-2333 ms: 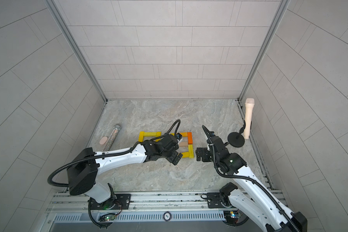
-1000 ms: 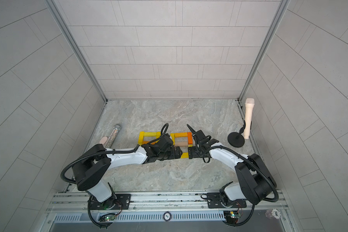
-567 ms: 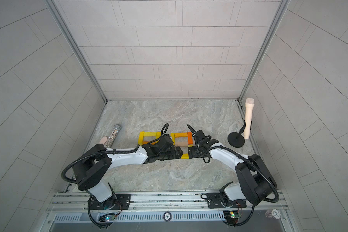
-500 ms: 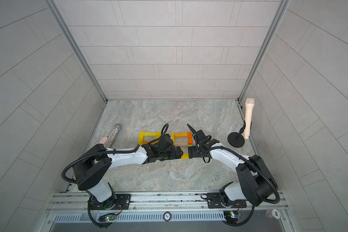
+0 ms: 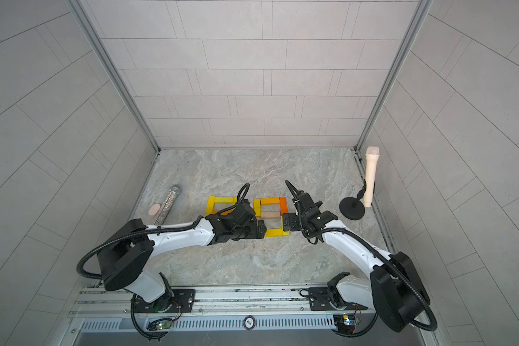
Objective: Assemble the number 8 with building blocks
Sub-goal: Adjust the building block at the center of the board.
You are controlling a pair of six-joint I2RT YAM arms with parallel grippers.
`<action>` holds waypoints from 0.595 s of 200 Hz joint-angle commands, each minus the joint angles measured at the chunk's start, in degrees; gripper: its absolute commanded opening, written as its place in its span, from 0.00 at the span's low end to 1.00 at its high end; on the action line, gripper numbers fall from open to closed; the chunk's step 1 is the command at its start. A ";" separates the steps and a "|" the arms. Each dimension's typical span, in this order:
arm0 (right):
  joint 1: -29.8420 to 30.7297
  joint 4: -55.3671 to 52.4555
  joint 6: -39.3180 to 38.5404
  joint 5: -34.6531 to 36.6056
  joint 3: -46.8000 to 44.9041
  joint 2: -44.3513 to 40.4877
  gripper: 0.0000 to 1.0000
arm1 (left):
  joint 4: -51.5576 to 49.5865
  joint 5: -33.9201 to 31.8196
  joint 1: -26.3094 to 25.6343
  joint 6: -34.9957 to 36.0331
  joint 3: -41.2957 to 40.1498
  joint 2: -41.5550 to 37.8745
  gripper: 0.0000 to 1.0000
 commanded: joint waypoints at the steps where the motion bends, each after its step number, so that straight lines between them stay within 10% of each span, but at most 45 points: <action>1: -1.37 1.98 -1.87 1.40 -0.39 -3.65 1.00 | -6.65 -8.93 1.88 5.52 1.65 -5.12 1.00; 119: -3.74 13.68 -15.04 13.67 -4.06 -11.89 1.00 | -0.76 -23.53 29.39 25.05 -13.54 -28.69 1.00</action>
